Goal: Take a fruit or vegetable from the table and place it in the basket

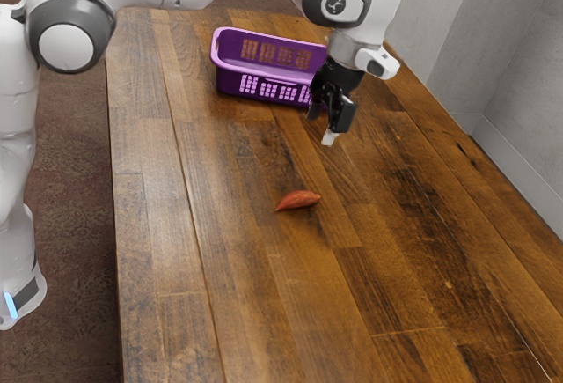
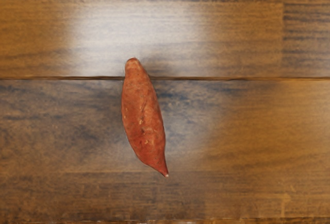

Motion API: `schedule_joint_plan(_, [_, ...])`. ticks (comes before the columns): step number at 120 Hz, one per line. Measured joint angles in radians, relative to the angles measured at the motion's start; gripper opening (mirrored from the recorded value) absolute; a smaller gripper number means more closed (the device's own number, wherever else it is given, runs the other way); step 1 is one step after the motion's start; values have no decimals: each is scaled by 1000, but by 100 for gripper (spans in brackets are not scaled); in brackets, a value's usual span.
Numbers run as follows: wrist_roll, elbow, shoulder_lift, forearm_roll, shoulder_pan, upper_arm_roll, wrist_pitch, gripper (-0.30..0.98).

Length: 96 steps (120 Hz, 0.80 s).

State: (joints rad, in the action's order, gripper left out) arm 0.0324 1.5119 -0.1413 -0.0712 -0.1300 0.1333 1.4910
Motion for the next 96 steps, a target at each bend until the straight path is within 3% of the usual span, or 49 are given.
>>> schedule_joint_plan(35, [119,229,20,-62,44,8,168,69])
schedule_joint_plan(64, [163,271,24,-92,30,6,245,69])
schedule_joint_plan(96, [72,274,13,-96,30,-14,270,69])
